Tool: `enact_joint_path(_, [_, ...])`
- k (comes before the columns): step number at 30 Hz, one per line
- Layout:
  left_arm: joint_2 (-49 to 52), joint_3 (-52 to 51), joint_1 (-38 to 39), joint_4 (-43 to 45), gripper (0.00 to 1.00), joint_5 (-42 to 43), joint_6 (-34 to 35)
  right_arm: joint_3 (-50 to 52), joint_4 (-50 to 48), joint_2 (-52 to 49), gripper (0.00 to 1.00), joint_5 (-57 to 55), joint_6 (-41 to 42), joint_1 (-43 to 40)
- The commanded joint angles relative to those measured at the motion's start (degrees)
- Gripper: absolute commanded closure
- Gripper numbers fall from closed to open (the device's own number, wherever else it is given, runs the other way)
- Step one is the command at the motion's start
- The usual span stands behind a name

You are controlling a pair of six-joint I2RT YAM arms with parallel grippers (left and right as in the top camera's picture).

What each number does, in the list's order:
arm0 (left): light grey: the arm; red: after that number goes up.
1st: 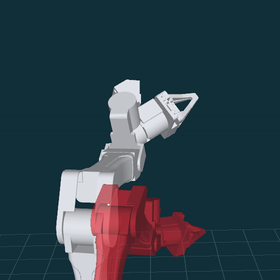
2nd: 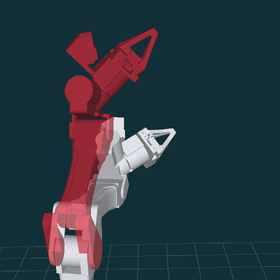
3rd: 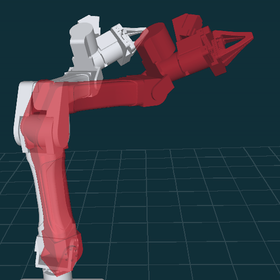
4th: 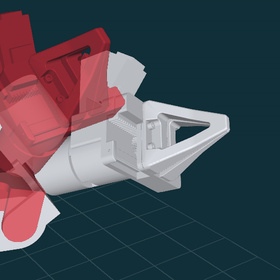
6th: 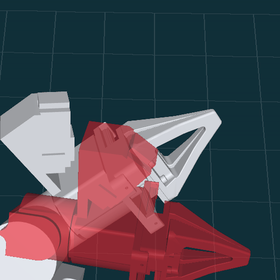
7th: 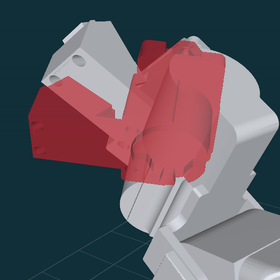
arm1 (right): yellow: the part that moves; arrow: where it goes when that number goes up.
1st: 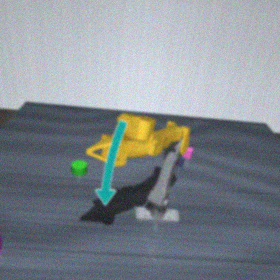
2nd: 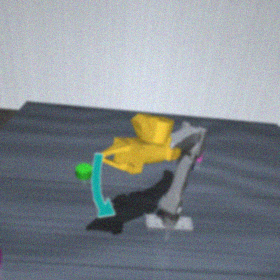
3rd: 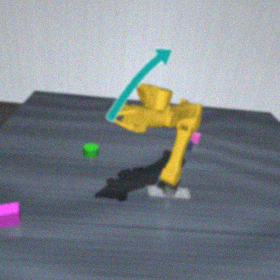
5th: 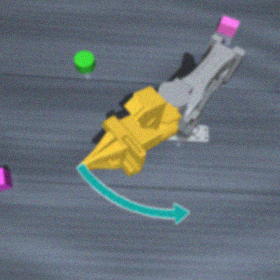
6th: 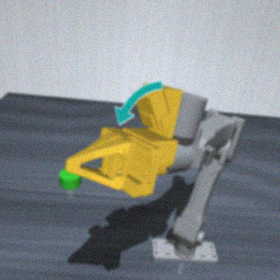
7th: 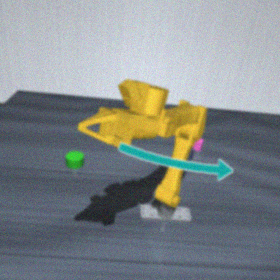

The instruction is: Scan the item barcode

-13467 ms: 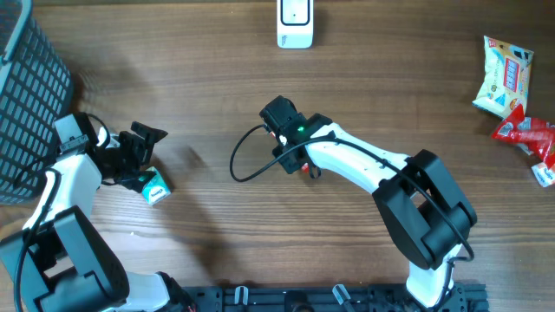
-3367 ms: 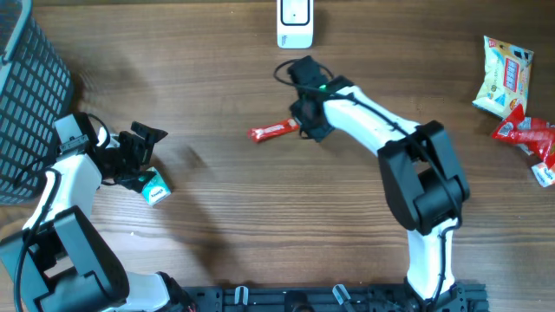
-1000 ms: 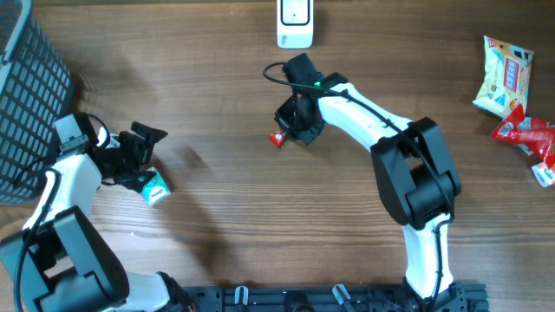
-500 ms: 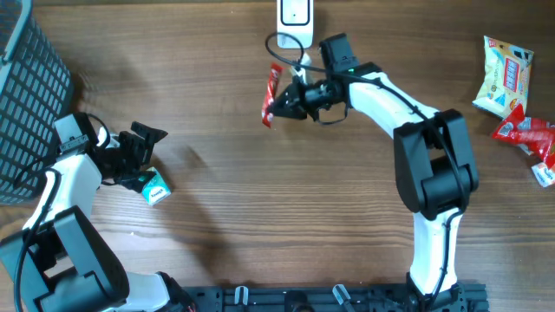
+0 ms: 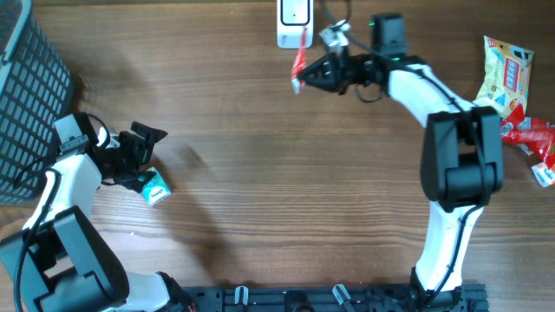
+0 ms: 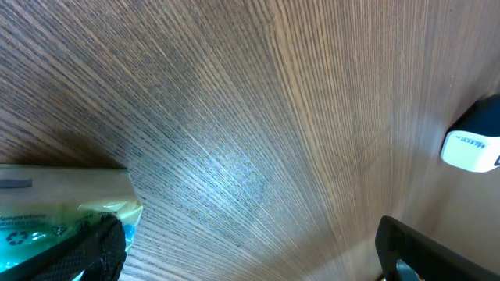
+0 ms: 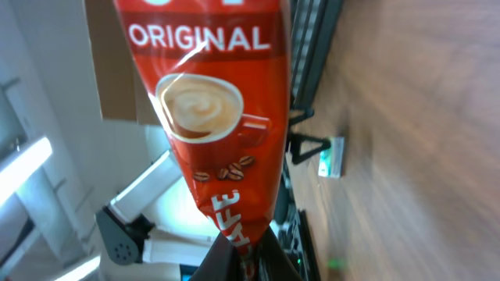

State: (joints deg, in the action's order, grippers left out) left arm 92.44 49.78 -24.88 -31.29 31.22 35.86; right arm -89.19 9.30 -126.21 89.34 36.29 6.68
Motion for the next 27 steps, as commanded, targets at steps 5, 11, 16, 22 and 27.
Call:
enact_joint_path(5, [-0.61,0.15,-0.26,0.00,0.00,-0.92,-1.11,0.59,0.70,-0.85,0.96,3.63,-3.19,-4.07])
enact_joint_path(11, [-0.61,0.15,-0.26,-0.02,0.00,-0.92,-1.11,5.62,1.05,-0.85,0.96,3.56,-3.89,-1.38])
enact_joint_path(16, [-0.61,0.15,-0.26,-0.02,0.00,-0.92,-1.11,12.96,0.98,-0.85,0.96,1.01,-3.93,0.76])
enact_joint_path(22, [-0.61,0.15,-0.26,0.00,0.00,-0.92,-1.11,17.31,0.68,-0.85,0.96,0.72,-5.70,1.95])
enact_joint_path(27, [-0.61,0.15,-0.26,0.00,0.00,-0.92,-1.11,17.31,0.59,-0.85,0.80,0.26,-5.92,4.57])
